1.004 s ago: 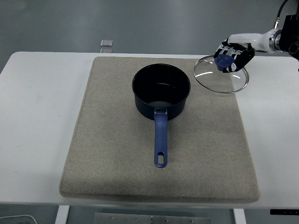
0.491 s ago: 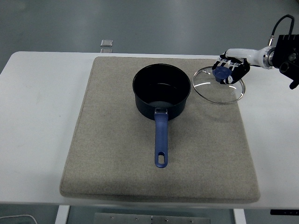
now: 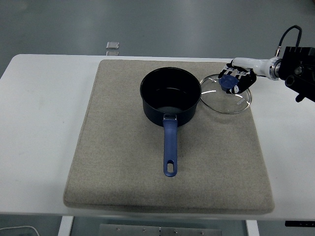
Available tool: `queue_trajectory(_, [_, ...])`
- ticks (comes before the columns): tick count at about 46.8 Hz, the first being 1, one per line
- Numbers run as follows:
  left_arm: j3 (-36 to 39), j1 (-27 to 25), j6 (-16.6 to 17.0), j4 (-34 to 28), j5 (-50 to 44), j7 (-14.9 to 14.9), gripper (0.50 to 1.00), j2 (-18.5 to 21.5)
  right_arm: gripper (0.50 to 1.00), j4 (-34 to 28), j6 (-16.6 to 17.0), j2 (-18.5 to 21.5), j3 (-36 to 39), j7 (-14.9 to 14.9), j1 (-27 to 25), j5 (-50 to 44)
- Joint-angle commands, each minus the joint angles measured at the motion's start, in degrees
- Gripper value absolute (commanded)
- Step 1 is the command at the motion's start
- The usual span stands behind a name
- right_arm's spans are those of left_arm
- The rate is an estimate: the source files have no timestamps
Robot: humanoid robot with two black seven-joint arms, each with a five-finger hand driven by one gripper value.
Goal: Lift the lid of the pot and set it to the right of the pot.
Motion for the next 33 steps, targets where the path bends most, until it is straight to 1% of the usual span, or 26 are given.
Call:
queue_trajectory(1, [0.0, -0.01, 0.0, 0.0, 0.0, 0.0, 1.0, 0.0, 0.811, 0.08, -0.21, 0.01, -0.05, 0.04, 0.0, 0.19])
queue_trajectory(3, [0.0, -0.01, 0.0, 0.0, 0.0, 0.0, 1.0, 0.0, 0.88, 0.08, 0.05, -0.08, -0.05, 0.03, 0.09, 0.19])
queue_trajectory(4, [0.0, -0.01, 0.0, 0.0, 0.0, 0.0, 1.0, 0.0, 0.897, 0.08, 0.23, -0.08, -0.05, 0.04, 0.17, 0.19])
queue_trajectory(12, [0.0, -0.01, 0.0, 0.0, 0.0, 0.0, 1.0, 0.0, 0.913, 0.34, 1.1, -0.35, -0.05, -0.05, 0.7, 0.28])
queue_trajectory(19, [0.0, -0.01, 0.0, 0.0, 0.0, 0.0, 1.0, 0.0, 0.913, 0.43, 4.53, -1.23, 0.56, -0.05, 2.37, 0.28])
queue_trajectory(25, [0.0, -0.01, 0.0, 0.0, 0.0, 0.0, 1.0, 0.0, 0.913, 0.61, 6.29, -1.4, 5.83, -0.23, 2.81, 0.28])
queue_trajectory(30, [0.0, -0.01, 0.0, 0.0, 0.0, 0.0, 1.0, 0.0, 0.913, 0.78, 6.82, -2.45, 9.96, -0.4, 2.63, 0.72])
queue_trajectory(33, [0.0, -0.01, 0.0, 0.0, 0.0, 0.0, 1.0, 0.0, 0.913, 0.78, 6.91, -2.46, 11.9, -0.4, 2.28, 2.74])
